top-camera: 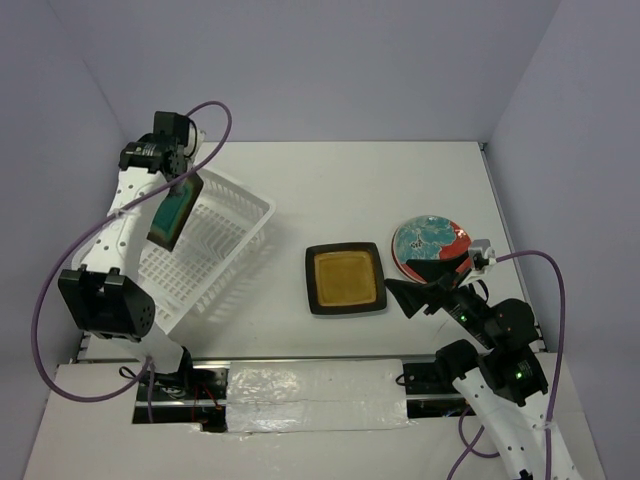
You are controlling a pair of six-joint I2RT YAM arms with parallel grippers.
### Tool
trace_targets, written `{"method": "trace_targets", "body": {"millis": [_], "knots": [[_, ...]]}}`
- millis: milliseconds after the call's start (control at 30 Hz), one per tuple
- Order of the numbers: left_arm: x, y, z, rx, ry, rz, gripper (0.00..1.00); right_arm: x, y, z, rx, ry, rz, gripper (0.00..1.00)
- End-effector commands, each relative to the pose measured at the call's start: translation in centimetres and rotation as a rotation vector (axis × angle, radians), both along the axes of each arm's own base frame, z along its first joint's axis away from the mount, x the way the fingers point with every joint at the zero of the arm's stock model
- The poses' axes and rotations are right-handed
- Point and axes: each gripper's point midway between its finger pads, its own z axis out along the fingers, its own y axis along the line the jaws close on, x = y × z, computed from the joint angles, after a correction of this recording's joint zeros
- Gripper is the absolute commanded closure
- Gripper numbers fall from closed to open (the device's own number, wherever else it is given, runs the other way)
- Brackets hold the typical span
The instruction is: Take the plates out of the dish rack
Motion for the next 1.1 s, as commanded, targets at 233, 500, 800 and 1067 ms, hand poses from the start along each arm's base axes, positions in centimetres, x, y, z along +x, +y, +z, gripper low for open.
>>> {"method": "trace_targets", "body": {"millis": [233,500,800,1067], "knots": [[-1.3,-0.9,8.6,-0.111,-0.321,0.028,1.0,-0.7,-0.2,1.8,0.009,-0.055,0.006,0.05],[-4.8,0.3,17.5,-0.133,-0.606,0.113,1.0,-0.7,-0.2,1.9,0.008,-0.056,0.005,0.05],[-6.2,-3.3,28.1,-0.485,-1.067,0.034,1.0,-0.4,-0.2,1.6,0.008,-0.044,-0.005,0.05],[-2.1,-20.7,27.2,-1.267,-0.973,-0.327,1.0,1.6,-1.3,0.4,0.032,0.042,-0.113,0.05]]}}
